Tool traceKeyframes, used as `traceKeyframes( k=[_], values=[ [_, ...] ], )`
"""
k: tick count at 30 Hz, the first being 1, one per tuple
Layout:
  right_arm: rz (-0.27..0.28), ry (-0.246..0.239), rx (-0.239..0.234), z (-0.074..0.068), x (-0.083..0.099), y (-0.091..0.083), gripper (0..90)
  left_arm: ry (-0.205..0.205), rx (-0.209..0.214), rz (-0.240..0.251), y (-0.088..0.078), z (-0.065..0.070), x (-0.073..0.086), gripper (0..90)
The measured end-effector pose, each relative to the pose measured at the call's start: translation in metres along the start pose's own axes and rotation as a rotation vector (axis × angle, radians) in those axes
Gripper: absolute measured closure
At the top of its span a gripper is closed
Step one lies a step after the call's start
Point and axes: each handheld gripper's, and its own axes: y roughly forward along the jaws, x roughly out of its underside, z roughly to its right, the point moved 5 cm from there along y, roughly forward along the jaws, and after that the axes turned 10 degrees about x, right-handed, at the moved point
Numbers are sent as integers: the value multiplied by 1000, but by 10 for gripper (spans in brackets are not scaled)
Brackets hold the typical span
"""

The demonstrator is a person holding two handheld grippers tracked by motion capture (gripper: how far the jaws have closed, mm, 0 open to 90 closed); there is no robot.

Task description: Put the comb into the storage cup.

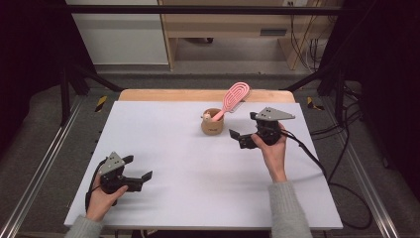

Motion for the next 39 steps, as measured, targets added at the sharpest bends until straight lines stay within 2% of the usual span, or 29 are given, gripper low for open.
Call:
traceKeyframes(
  k=[3, 6, 9, 15, 19, 28, 35, 39],
  values=[
    [-2, -16, -18, -5, 3, -7, 3, 1, 0, 2, 0, 0, 0, 20],
    [15, 12, -55, -8, 10, -14, 4, 1, 0, 0, 0, 0, 0, 20],
    [6, 11, -50, -6, 19, -19, 4, 0, 0, -2, 1, 0, 0, 20],
    [-13, 40, -78, -1, 37, -29, 4, 5, -1, 1, 1, 1, 0, 20],
    [-20, 56, -84, 3, 47, -36, 4, 6, 0, 2, 0, 1, 0, 20],
    [-32, 55, -89, 14, 75, -51, 5, 9, 6, -1, 1, 1, 1, 20],
    [-33, 84, -91, 21, 93, -58, 5, 11, 6, 6, 0, 2, 0, 20],
    [-59, 80, -83, 23, 106, -59, 5, 9, 8, 10, 0, 1, 0, 20]
  ],
)
